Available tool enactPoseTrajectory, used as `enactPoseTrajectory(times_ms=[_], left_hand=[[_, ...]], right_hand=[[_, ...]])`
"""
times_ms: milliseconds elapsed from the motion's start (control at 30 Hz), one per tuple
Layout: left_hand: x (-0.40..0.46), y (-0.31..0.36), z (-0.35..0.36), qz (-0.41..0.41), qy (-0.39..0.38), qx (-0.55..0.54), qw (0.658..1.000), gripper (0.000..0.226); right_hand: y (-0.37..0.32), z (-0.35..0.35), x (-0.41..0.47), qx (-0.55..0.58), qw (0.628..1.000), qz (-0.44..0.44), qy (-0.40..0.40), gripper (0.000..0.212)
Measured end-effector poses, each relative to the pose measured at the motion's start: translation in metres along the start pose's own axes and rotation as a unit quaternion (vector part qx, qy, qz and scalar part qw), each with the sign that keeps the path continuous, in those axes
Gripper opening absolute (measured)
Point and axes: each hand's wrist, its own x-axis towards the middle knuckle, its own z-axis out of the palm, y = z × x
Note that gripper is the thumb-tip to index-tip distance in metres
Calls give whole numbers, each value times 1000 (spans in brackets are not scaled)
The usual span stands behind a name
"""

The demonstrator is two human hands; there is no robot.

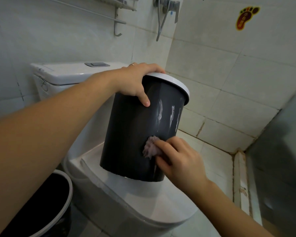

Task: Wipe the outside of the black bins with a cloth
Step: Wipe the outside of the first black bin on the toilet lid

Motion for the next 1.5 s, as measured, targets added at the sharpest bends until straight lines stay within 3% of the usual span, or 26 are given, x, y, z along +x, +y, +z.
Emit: enactPoseTrajectory(times_ms=[200,400,533,767,1033,1267,1500], left_hand=[[0,-2,0,-1,1,3,1000,97],[0,3,3,8,11,20,1000,97],[-1,7,4,18,12,41,999,96],[-3,4,3,26,12,45,999,97],[-4,12,5,52,13,63,997,95],[-4,12,5,54,10,78,995,96],[-2,15,7,65,7,99,993,97]], right_hand=[[-9,4,-24,12,990,-110,-85,24],[16,-9,35,-18,1000,14,19,31],[26,-13,60,-7,996,77,37,29],[23,-11,26,19,999,-25,-12,30],[41,-21,90,29,991,103,86,29],[30,-17,57,26,998,27,46,29],[32,-19,97,20,988,123,96,28]])
